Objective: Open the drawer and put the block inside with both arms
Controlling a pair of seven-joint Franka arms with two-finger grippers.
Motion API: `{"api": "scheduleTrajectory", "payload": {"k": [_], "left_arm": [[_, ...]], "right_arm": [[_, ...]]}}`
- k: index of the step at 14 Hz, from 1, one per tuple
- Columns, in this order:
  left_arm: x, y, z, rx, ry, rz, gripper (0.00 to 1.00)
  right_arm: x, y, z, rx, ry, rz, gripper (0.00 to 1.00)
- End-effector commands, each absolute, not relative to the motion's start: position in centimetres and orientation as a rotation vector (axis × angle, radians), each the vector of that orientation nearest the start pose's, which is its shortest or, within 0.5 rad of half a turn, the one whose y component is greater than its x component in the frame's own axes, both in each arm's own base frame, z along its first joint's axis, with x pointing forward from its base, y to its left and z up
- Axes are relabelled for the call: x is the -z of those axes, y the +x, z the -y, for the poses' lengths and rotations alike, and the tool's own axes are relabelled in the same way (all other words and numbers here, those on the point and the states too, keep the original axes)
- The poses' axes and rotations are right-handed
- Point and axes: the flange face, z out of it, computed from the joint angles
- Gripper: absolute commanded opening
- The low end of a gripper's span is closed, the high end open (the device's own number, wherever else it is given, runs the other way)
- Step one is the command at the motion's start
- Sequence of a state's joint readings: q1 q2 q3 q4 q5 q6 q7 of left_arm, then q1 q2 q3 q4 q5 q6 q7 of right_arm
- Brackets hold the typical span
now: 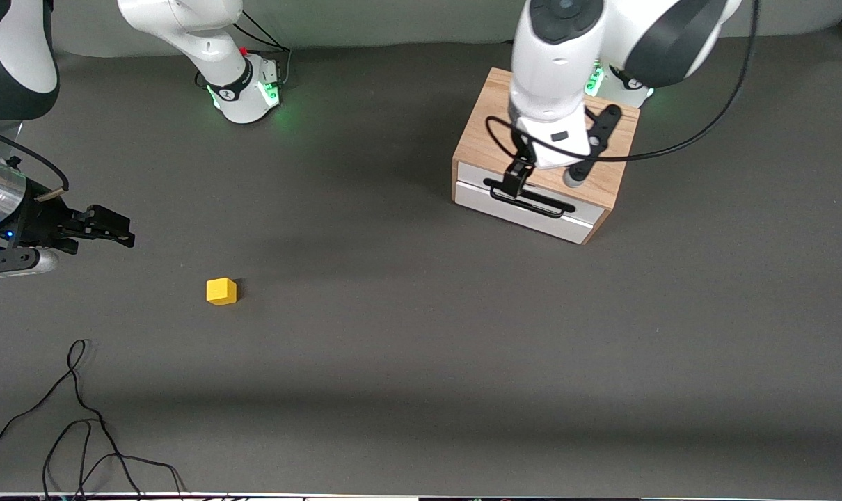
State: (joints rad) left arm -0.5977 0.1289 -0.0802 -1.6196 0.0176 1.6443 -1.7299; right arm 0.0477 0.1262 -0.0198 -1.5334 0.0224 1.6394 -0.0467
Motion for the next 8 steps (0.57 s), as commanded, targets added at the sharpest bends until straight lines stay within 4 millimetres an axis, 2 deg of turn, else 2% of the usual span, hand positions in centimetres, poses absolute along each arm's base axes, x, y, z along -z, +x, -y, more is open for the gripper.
{"api": "scheduleTrajectory", "payload": {"k": [1,3,5,8], "left_arm": [[-52.3,46.9,37.3,-0.078,-2.578,1.597,1.0],[-50.4,47.1,37.3,-0.169,-2.546,1.606,1.0],[-49.1,47.0,37.2,-0.189,-2.529,1.603,1.0],[-45.8,47.1,36.7,-0.214,-2.495,1.596,1.0]], "right_arm": [[-57.4,59.4,-2.4,-0.046,-3.129,0.097,1.0],[-57.5,59.5,-2.4,-0.036,-3.127,0.097,1.0],[-57.6,59.5,-2.5,-0.029,-3.127,0.099,1.0],[-57.3,59.4,-2.4,-0.034,-3.126,0.096,1.0]]}}
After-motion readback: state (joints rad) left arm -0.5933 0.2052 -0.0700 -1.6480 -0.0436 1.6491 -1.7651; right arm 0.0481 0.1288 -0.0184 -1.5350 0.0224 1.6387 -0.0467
